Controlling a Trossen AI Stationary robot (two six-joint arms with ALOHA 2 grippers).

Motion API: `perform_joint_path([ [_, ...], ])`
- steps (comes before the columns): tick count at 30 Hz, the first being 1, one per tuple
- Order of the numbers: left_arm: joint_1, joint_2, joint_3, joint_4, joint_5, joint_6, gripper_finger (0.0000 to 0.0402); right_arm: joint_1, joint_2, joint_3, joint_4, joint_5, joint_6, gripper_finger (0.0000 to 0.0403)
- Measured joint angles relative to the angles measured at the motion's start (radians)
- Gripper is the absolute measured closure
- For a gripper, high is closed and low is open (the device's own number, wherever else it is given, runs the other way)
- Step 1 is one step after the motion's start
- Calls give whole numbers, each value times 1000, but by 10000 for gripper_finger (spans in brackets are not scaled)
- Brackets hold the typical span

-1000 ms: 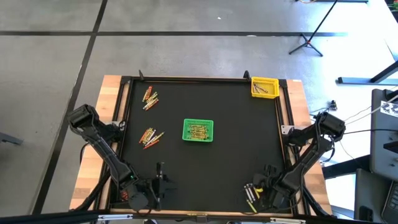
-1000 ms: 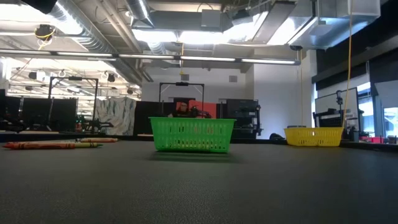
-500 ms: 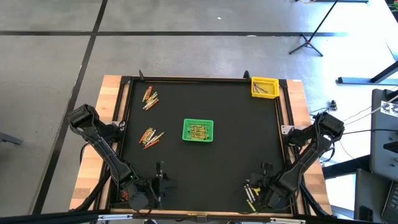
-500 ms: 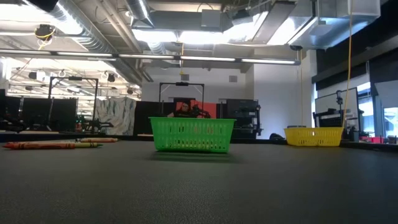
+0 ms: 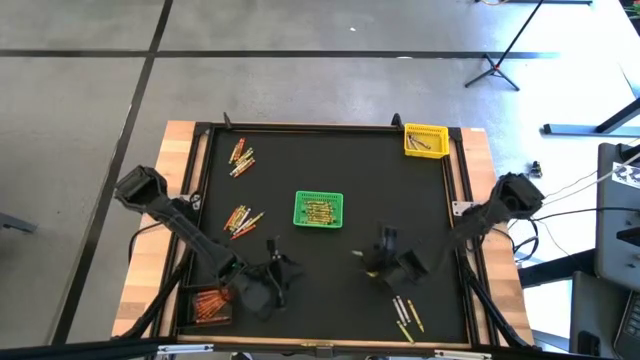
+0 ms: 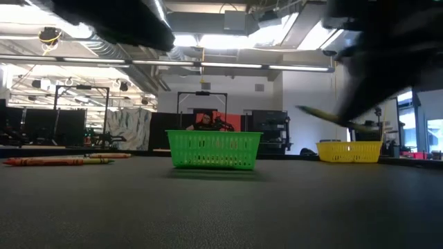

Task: Sort crayons
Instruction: Put the green crayon into the green bin

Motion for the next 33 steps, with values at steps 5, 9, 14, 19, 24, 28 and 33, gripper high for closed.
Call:
perform_joint_path([
  [5, 38, -4, -71, 93, -46, 105, 314, -130, 0, 1, 183, 3, -229, 390],
  [9, 54, -10, -185, 317, -10, 109, 314, -215, 0, 1, 325, 1, -349, 390],
  [14, 78, -10, -318, 548, 78, 116, 314, -326, 6, -3, 473, -84, -441, 388],
  [19, 64, -10, -361, 622, 107, 105, 314, -417, 6, -58, 621, -158, -470, 387],
  [24, 44, -10, -361, 623, 107, 105, 314, -476, 7, -106, 702, -249, -456, 386],
  [28, 41, -10, -361, 627, 102, 105, 314, -493, 8, -112, 700, -253, -424, 376],
  [33, 41, -10, -361, 628, 102, 104, 314, -490, 8, -113, 700, -264, -419, 307],
])
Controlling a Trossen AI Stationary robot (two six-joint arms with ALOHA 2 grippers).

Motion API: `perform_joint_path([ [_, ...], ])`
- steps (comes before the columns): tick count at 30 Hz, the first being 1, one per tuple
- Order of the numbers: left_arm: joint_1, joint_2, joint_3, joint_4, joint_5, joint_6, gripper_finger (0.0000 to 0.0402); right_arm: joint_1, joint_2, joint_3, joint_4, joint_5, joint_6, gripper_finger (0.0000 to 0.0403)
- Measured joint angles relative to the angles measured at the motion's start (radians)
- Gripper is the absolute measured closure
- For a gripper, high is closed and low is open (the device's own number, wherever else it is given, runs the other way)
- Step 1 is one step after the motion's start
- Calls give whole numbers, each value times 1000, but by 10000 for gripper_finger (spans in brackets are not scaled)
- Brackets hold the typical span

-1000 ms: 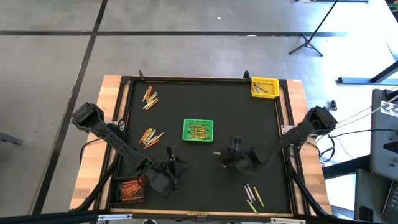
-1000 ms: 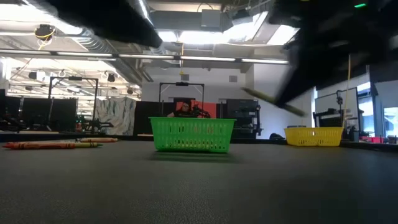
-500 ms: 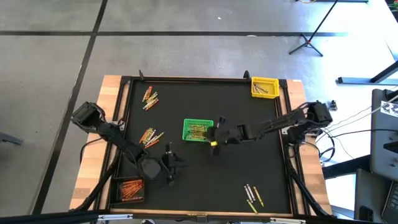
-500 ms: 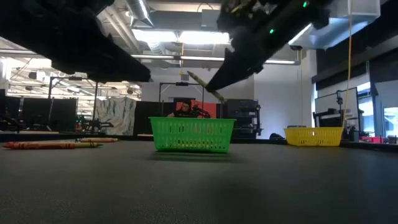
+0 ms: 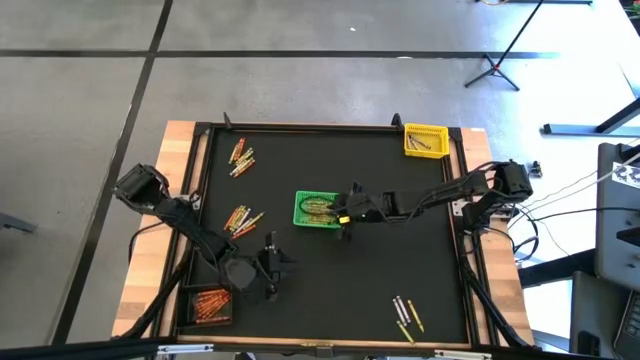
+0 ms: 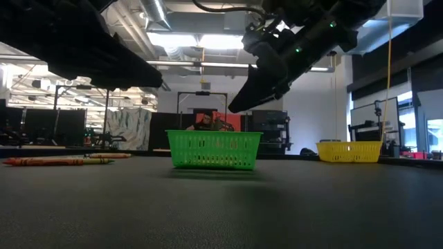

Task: Sort crayons
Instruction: Put the green crayon into the green bin

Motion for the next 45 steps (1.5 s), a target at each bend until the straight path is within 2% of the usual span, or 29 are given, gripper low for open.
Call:
perform_joint_path([
  [4, 0, 0, 0, 1, 6, 0, 314, 14, -21, 2, -28, -48, -10, 260],
  [10, 0, 0, 0, 3, 10, 0, 314, 159, -129, 43, -252, -67, 94, 249],
  [14, 1, 0, 0, 12, 19, -5, 314, 311, -186, 42, -411, -51, 263, 257],
  [19, 2, 1, 0, 14, 19, -6, 314, 513, -196, 41, -551, -35, 515, 268],
  [24, 2, 1, 0, 31, 22, -12, 314, 676, -196, 41, -588, -37, 730, 269],
  [31, 2, 1, 0, 32, 26, -36, 314, 848, -167, 41, -582, -43, 1038, 270],
  [35, 2, 1, 0, 32, 26, -53, 314, 900, -116, 41, -582, -76, 1190, 270],
  [39, 2, 1, 0, 36, 26, -53, 314, 924, -71, 41, -589, -110, 1268, 270],
  [45, 2, 1, 0, 43, 22, -52, 314, 924, -56, 41, -723, -157, 1377, 270],
])
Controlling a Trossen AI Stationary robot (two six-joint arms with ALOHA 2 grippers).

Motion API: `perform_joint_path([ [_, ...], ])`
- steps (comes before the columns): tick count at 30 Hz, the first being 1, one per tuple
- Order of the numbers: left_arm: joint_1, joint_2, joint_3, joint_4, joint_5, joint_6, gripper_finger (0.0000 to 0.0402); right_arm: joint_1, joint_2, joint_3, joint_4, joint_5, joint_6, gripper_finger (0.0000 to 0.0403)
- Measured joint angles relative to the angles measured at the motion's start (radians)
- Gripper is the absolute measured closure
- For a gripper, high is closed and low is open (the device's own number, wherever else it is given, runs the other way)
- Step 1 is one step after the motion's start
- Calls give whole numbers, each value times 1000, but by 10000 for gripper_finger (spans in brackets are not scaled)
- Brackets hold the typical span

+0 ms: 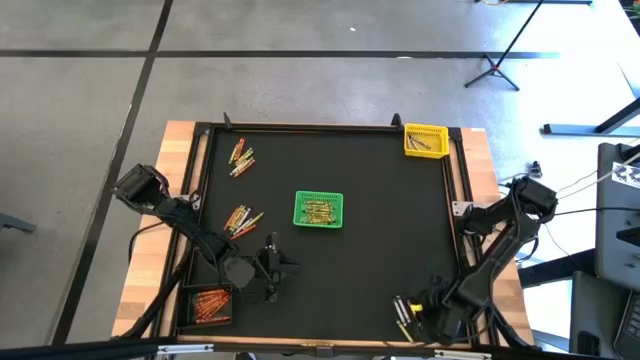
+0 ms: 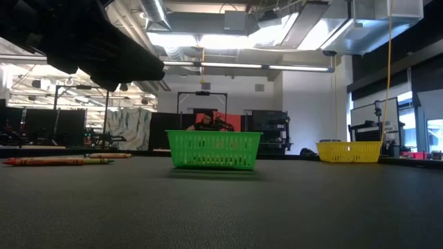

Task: Sort crayons
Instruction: Put the green crayon into the green bin

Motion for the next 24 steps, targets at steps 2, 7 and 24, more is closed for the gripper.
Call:
perform_joint_path([
  [2, 0, 0, 0, 0, 0, 1, 314, 0, 0, 0, -34, 11, 21, 270],
  [7, 0, 0, 0, 0, 0, 1, 314, -1, 21, 0, -8, 38, 25, 270],
  [24, 0, 0, 0, 12, 0, 1, 314, -1, 126, 3, 5, 31, 9, 290],
])
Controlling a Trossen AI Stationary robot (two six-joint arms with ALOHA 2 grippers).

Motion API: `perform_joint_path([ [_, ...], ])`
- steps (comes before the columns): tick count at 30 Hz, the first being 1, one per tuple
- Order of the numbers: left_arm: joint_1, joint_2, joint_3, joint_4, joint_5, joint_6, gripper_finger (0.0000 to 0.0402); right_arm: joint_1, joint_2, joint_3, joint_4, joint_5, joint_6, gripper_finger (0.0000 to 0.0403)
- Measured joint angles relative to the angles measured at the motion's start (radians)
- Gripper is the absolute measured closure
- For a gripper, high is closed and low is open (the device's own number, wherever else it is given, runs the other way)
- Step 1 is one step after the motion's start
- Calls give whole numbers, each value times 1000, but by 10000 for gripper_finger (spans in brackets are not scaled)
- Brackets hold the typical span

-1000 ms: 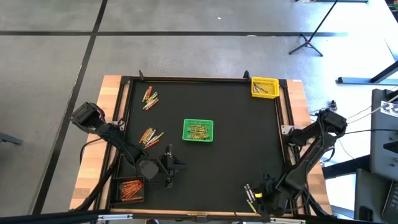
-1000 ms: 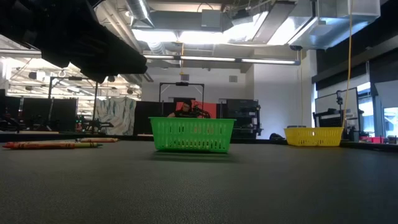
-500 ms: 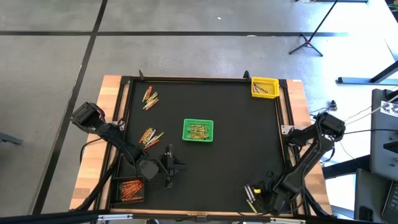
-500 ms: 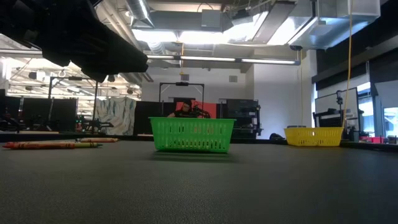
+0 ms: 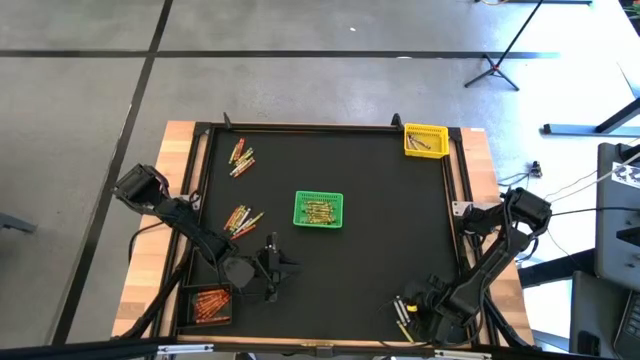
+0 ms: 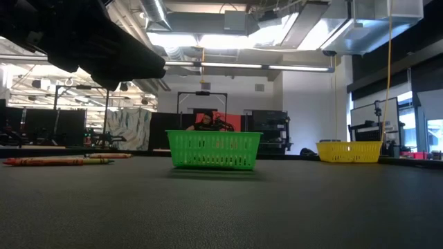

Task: Sort crayons
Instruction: Put the green crayon into the green bin

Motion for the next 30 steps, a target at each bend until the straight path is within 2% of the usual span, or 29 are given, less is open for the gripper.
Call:
perform_joint_path([
  [7, 0, 0, 0, 0, 0, 0, 314, 0, 1, 0, -21, 7, -34, 379],
  [9, 0, 0, 0, 0, 0, 0, 314, 0, 1, 0, -21, 8, -71, 393],
  [16, 0, 0, 0, 0, 0, 0, 314, 0, 0, -1, -18, -4, -174, 369],
  [21, 0, 0, 0, 0, 0, 0, 314, 0, -30, -5, -21, -12, -203, 377],
  [26, 0, 0, 0, 0, 0, 0, 314, -16, -108, -5, -25, 59, -260, 384],
  [30, 0, 0, 0, 0, 0, 0, 314, -60, -159, -5, -28, 170, -338, 382],
])
